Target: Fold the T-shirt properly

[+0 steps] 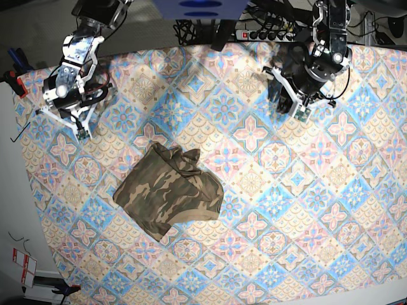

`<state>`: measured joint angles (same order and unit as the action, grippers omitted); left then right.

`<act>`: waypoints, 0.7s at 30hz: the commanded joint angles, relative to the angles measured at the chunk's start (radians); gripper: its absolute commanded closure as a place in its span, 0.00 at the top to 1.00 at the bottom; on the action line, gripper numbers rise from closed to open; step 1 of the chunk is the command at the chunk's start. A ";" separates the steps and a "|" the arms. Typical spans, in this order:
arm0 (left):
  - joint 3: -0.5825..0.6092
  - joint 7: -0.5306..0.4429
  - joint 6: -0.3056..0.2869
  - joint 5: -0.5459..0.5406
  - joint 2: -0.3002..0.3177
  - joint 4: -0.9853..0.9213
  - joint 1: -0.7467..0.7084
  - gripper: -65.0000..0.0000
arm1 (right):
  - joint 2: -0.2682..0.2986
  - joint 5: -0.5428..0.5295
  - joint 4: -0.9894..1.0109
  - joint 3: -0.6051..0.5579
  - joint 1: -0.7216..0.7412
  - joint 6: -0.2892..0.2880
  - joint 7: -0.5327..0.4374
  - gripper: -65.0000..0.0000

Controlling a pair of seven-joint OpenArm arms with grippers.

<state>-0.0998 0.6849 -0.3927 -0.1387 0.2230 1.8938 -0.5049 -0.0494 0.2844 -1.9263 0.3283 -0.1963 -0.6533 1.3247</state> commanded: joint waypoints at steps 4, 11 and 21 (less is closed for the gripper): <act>-0.004 -0.018 0.004 -0.009 0.008 0.019 -0.079 0.06 | 0.007 0.005 -0.019 0.004 -0.076 0.000 -0.049 0.07; -0.002 -0.020 0.004 -0.009 0.006 0.019 -0.206 0.06 | -0.022 0.003 -0.017 0.005 -0.176 0.000 -0.076 0.07; -0.001 -0.109 0.004 -0.009 0.006 0.013 -0.372 0.06 | -0.048 0.003 -0.014 0.005 -0.263 0.000 -0.076 0.07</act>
<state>-0.0978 0.5926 -0.3889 -0.1383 0.2241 1.8950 -0.8608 -0.0998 0.2844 -1.9263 0.3328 -0.4492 -0.6533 1.2446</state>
